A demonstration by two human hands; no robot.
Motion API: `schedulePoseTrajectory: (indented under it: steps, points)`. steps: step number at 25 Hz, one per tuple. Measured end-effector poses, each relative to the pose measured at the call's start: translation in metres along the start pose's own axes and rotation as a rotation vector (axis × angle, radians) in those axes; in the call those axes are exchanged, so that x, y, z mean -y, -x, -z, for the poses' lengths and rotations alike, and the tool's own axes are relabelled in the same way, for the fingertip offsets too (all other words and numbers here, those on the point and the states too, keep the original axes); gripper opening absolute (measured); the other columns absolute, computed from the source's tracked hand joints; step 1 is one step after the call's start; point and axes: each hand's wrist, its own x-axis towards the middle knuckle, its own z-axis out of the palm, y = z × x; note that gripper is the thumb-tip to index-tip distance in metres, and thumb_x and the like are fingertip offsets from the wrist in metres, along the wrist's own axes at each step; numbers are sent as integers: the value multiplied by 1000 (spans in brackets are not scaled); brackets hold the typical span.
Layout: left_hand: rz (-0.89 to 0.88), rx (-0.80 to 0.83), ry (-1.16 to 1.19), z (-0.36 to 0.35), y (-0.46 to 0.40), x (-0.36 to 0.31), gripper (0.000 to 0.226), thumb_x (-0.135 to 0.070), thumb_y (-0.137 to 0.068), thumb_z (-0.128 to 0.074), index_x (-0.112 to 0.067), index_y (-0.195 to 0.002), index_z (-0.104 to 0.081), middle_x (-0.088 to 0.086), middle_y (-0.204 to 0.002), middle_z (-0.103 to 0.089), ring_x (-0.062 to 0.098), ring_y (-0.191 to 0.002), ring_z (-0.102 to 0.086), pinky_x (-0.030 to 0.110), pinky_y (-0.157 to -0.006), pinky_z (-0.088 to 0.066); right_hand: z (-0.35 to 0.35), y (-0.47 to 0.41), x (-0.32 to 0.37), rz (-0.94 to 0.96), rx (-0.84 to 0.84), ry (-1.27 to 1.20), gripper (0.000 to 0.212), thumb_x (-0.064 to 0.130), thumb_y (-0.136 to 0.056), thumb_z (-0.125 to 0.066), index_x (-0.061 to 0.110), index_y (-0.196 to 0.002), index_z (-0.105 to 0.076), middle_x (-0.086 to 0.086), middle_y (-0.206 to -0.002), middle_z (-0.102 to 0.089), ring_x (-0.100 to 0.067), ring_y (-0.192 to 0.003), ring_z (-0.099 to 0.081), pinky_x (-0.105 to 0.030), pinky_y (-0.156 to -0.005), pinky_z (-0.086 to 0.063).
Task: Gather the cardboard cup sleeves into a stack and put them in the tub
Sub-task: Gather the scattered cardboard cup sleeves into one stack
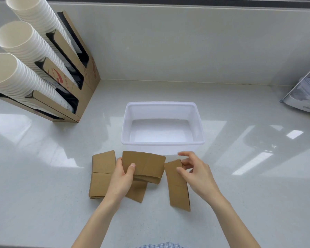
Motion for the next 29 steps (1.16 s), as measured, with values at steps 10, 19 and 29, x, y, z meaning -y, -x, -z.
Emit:
schedulePoseTrajectory:
  steps: [10,19,29]
  points:
    - [-20,73,-16,-7,3,0,35,-21,-93,-40,-17,-128,-35,-5,-114,-54,9,-99,-50,23,-89,-36,-5,-4,20,144,57,79,17,12,-85,-55,19,-94,-67,11,-84,-63,12,-75,-54,4,-68,-35]
    - [-95,231,-39,-22,7,5,18,-12,-89,-43,-26,-100,-45,-2,-92,-57,9,-83,-54,16,-61,-44,-31,-19,36,260,114,197,23,17,-86,-55,20,-106,-65,3,-94,-52,-14,-99,-50,-22,-85,-39]
    - [-95,173,62,-19,3,7,18,-17,-90,-47,-23,-108,-44,-4,-101,-60,5,-95,-55,15,-73,-40,-15,-13,7,93,100,142,41,33,-85,-57,27,-125,-47,7,-113,-44,-6,-111,-43,-24,-96,-36]
